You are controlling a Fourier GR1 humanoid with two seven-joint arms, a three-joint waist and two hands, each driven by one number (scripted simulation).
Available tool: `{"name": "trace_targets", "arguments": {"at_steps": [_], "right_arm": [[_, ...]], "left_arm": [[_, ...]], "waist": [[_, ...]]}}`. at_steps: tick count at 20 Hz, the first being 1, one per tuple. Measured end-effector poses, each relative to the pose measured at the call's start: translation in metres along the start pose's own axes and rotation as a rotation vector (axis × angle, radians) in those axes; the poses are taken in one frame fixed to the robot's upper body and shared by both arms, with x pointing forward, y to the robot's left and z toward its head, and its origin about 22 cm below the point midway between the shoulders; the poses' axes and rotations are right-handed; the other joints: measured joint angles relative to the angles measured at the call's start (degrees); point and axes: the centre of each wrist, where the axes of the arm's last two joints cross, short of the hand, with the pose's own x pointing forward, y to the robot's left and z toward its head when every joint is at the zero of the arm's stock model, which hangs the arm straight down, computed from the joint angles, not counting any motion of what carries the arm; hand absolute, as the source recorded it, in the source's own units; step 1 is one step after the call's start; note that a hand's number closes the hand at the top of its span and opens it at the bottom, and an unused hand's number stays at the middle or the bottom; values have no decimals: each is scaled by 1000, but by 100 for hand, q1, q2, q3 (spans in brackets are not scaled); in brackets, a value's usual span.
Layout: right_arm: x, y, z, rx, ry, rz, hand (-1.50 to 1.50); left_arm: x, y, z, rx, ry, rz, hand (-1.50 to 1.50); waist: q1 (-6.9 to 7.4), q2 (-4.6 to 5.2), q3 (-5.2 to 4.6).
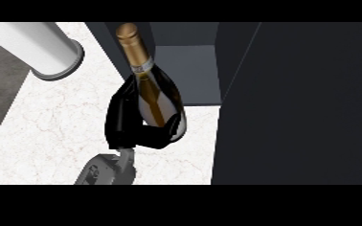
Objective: Pick up the wine, place it into the cabinet and close the cabinet
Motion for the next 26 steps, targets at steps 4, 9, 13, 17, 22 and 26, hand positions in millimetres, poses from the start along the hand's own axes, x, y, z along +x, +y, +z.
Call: {"name": "trace_targets", "arguments": {"at_steps": [4,9,13,17,22,26], "right_arm": [[-2,-1,3,-3,3,-4,-150],[-4,-1,6,6,4,-5,-150],[-4,-2,7,11,13,-5,-150],[-6,-3,9,16,13,-1,-150],[-5,3,6,26,14,-38,-150],[-5,2,6,27,13,-34,-150]], "left_arm": [[-7,-15,-15,21,24,-30,150],[-23,-17,-29,47,51,-78,150],[-39,-19,-31,64,66,-112,150],[-57,-17,-32,72,79,-129,150],[-78,-10,-31,88,106,-133,150],[-86,-6,-36,99,105,-115,150]], "waist": [[-27,4,-1],[-36,8,-2],[-51,12,-3],[-80,18,-4],[-83,23,-8],[-77,24,-8]]}}
